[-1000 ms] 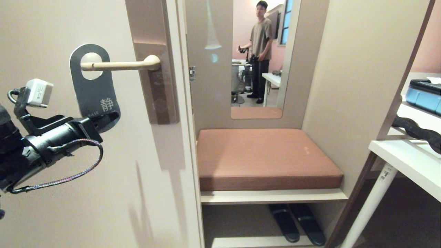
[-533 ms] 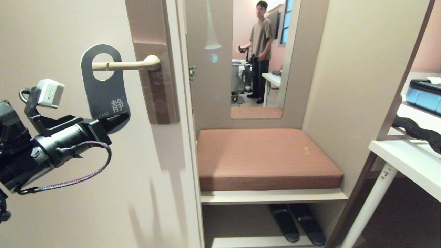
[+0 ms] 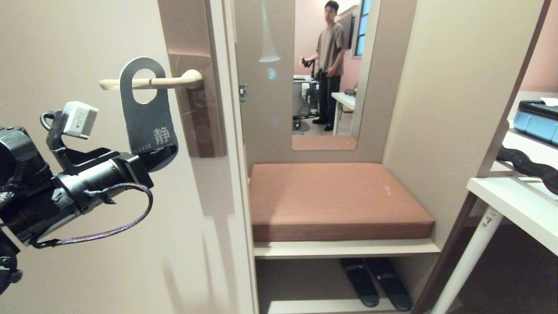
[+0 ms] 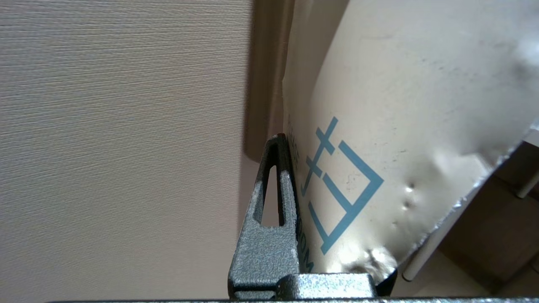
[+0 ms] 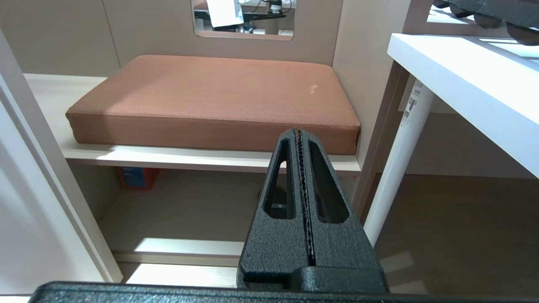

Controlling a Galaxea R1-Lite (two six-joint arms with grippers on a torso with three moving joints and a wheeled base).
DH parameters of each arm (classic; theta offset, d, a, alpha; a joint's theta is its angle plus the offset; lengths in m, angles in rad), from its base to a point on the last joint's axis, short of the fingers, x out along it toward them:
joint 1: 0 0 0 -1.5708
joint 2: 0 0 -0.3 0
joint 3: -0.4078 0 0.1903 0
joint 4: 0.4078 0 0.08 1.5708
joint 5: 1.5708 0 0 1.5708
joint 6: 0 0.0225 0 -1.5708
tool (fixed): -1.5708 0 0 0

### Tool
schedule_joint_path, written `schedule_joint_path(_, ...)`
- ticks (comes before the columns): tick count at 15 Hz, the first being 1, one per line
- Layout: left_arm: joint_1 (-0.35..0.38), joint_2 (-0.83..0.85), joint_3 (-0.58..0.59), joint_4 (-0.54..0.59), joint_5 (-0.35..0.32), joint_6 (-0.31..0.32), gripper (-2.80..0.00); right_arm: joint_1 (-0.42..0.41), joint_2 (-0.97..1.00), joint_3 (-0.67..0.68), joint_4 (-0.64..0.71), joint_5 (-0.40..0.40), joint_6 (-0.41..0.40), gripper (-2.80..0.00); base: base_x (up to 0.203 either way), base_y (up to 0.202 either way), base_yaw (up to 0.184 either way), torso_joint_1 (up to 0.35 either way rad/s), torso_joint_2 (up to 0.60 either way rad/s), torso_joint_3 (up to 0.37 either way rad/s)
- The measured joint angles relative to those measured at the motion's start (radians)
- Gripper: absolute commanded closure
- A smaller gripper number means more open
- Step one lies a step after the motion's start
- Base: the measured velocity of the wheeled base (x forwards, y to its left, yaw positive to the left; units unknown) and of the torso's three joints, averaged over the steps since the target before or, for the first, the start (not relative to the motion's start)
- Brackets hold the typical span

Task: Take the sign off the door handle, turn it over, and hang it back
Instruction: Hang the sign back with the other side facing out

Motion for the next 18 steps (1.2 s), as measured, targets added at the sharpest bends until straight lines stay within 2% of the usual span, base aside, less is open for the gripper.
schedule_joint_path(9, -0.059, -0.002, -0.002, -0.002, -0.005, 0.033, 0.0, 0.0, 0.0, 0.0, 0.0, 0.0, 0.0, 0.0, 0.0, 0.0, 0.0, 0.0, 0.0, 0.0)
schedule_joint_path(10, -0.061, -0.002, -0.002, -0.001, -0.004, 0.036, -2.8, 0.0, 0.0, 0.0, 0.0, 0.0, 0.0, 0.0, 0.0, 0.0, 0.0, 0.0, 0.0, 0.0)
schedule_joint_path(12, -0.062, -0.002, -0.001, -0.001, -0.004, 0.057, -2.8, 0.0, 0.0, 0.0, 0.0, 0.0, 0.0, 0.0, 0.0, 0.0, 0.0, 0.0, 0.0, 0.0)
schedule_joint_path(18, -0.064, -0.007, 0.016, -0.001, -0.006, 0.049, -2.8, 0.0, 0.0, 0.0, 0.0, 0.0, 0.0, 0.0, 0.0, 0.0, 0.0, 0.0, 0.0, 0.0)
